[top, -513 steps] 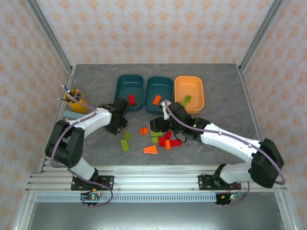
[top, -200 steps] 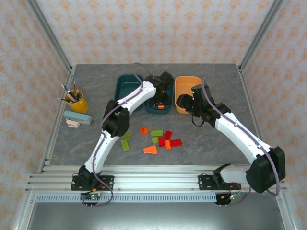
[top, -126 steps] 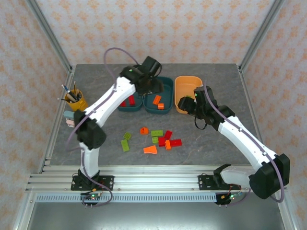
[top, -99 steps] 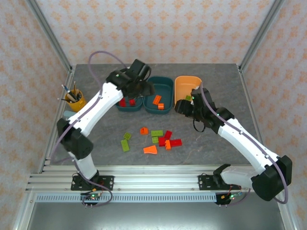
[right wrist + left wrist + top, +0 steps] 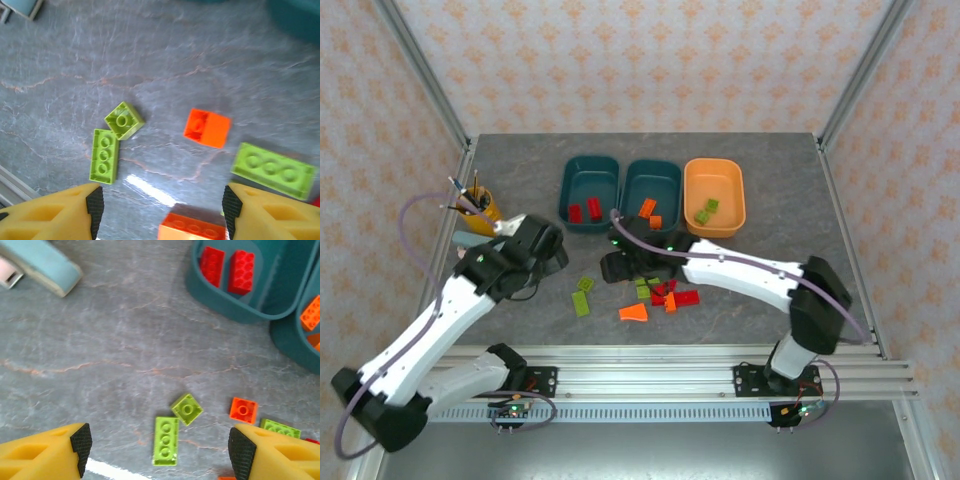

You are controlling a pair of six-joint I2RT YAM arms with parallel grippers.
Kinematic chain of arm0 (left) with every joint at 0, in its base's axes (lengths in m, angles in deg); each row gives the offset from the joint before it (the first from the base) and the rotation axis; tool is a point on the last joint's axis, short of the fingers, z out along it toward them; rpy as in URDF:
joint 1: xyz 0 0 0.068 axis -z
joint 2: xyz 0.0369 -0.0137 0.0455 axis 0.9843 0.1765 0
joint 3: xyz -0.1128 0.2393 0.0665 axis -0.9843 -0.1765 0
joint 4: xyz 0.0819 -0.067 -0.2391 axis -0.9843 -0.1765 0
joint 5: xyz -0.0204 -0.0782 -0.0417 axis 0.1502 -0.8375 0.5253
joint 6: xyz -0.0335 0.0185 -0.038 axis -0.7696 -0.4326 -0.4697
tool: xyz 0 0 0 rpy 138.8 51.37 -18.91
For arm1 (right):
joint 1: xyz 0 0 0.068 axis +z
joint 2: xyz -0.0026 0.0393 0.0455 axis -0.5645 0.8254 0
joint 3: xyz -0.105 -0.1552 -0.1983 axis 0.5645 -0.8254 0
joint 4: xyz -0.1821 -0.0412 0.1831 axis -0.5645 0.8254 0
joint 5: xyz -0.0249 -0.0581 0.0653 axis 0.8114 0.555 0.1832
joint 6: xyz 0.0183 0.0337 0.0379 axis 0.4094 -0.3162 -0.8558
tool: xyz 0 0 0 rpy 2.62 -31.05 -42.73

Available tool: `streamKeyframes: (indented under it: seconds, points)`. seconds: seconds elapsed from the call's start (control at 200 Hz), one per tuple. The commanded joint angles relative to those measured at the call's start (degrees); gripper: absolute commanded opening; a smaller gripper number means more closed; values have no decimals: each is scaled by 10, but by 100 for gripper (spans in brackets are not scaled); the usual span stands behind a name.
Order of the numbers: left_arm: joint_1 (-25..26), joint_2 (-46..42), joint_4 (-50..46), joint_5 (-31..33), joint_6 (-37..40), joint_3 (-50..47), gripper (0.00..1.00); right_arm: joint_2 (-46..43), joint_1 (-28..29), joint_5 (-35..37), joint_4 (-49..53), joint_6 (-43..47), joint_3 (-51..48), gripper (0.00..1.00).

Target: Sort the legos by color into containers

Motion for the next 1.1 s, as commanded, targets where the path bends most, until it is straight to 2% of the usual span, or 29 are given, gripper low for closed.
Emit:
streamKeyframes:
  seconds: [0.0,0.165,0.365,0.756,0.931,1.096]
  points:
    - [-2,-61,-37,40,-44,-47,76,41,13,2,11,-70,41,67]
    - [-2,-130,-71,36,-60,-80,76,132,24,21,73,-158,134,71]
    - [-1,-175,-76,36,-50,-82,76,259,32,19,170,-247,265,74]
    - [-1,-224,-115,22,-36,-72,76,372,40,-4,226,-342,383,72]
    - [-1,-235,-129,19,-36,-68,76,389,40,-6,220,-378,379,66]
    - [-1,-244,-135,18,-38,-66,75,399,40,-3,214,-400,385,48]
